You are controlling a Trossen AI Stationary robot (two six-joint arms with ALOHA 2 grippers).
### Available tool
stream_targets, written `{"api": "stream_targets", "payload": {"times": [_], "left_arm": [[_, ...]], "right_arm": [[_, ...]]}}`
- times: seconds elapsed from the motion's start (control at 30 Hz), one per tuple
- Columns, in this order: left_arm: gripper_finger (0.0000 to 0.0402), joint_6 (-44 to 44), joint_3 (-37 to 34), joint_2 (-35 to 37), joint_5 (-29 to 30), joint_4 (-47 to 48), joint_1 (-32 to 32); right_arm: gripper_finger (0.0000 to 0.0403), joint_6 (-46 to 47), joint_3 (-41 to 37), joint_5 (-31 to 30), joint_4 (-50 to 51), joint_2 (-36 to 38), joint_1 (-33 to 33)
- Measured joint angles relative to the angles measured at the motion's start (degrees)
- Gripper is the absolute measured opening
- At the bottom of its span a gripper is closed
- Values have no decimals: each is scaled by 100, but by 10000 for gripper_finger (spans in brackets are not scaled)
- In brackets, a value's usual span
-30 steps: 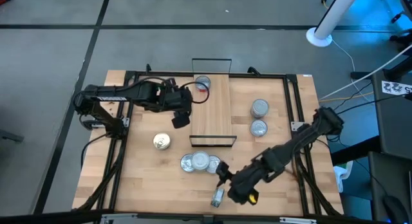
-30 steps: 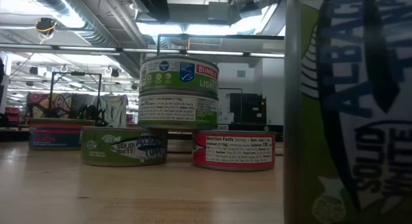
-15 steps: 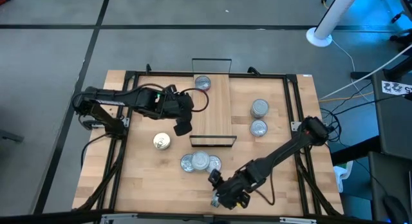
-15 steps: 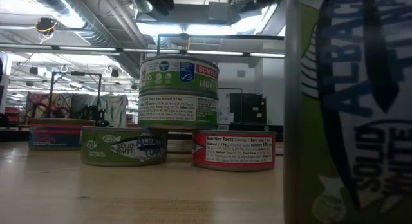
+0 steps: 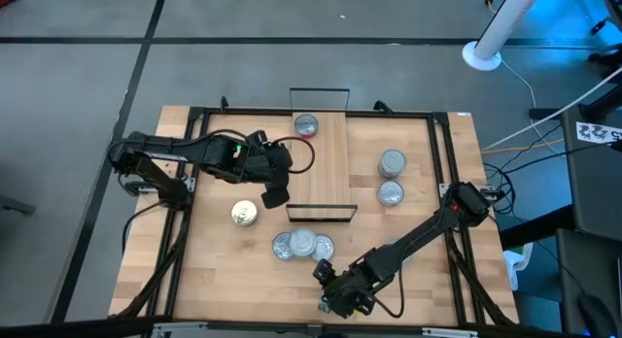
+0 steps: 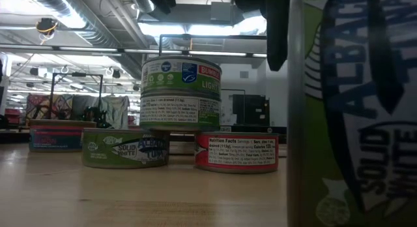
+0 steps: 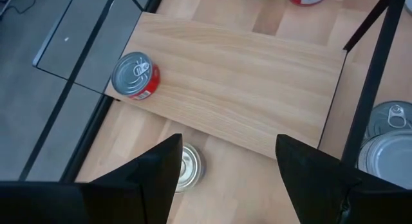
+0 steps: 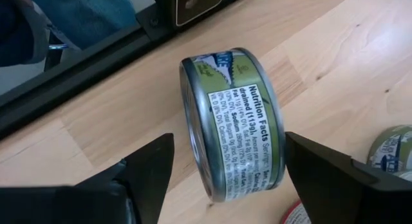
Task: Stack canned seafood by type on shelf
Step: Put the green tuna can on the shelf
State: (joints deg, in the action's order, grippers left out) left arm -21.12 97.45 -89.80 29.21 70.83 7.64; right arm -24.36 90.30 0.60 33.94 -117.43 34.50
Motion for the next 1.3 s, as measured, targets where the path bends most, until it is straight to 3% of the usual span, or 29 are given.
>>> {"api": "stream_targets", "payload": {"times": [0.43, 0.6, 0.87, 1.1, 1.3], "left_arm": [[246, 4, -2, -2, 0, 2, 0], [246, 4, -2, -2, 0, 2, 0], [246, 6, -2, -2, 0, 9, 0], [246, 9, -3, 3, 1, 36, -18], [246, 43, -9, 80, 39, 29, -150]], "right_arm": [[140, 17, -2, 2, -1, 4, 3], [139, 599, 284, -1, 425, 11, 4], [150, 741, 1708, -174, 1885, 18, 71], [143, 690, 3322, -858, 3589, 24, 189], [146, 466, 4437, -1829, 4660, 37, 231]]}}
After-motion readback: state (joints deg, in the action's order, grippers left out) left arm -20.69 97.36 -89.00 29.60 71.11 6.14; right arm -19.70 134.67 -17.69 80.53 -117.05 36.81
